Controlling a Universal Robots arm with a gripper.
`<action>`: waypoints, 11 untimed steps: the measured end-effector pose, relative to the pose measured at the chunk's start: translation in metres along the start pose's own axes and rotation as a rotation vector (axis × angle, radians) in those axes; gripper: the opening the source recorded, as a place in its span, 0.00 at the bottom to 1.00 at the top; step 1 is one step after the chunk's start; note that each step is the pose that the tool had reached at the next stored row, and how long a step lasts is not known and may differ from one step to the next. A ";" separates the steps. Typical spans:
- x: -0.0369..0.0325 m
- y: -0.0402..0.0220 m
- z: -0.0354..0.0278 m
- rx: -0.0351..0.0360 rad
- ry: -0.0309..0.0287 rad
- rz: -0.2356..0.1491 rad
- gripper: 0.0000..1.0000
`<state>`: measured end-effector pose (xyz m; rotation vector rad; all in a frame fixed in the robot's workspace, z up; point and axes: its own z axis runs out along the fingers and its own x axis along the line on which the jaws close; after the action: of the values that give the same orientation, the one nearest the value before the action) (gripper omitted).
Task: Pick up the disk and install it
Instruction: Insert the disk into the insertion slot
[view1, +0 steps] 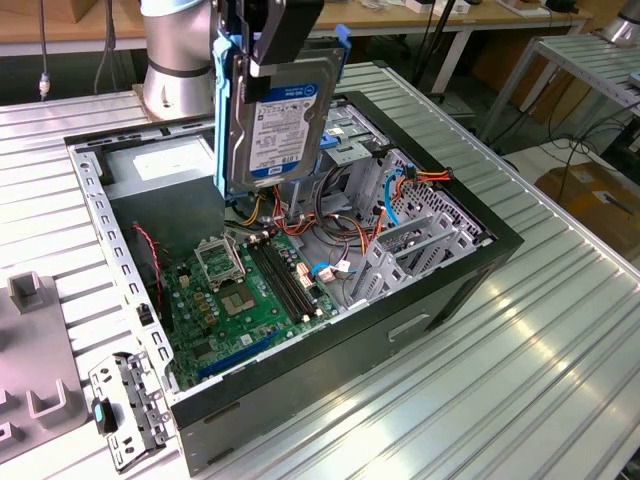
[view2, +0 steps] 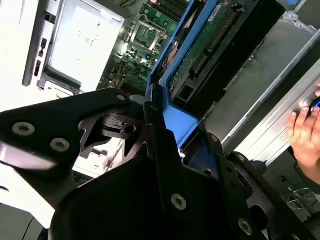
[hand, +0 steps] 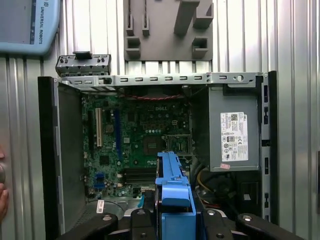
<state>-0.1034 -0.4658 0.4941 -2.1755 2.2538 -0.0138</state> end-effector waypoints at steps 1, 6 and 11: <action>0.0034 -0.0001 0.0001 0.0000 0.0000 0.000 0.37; 0.0161 -0.0006 0.0005 0.0001 0.0005 0.000 0.37; 0.0192 -0.0067 0.0012 0.0002 0.0054 0.000 0.37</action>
<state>-0.0973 -0.4852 0.4930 -2.1780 2.2565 -0.0199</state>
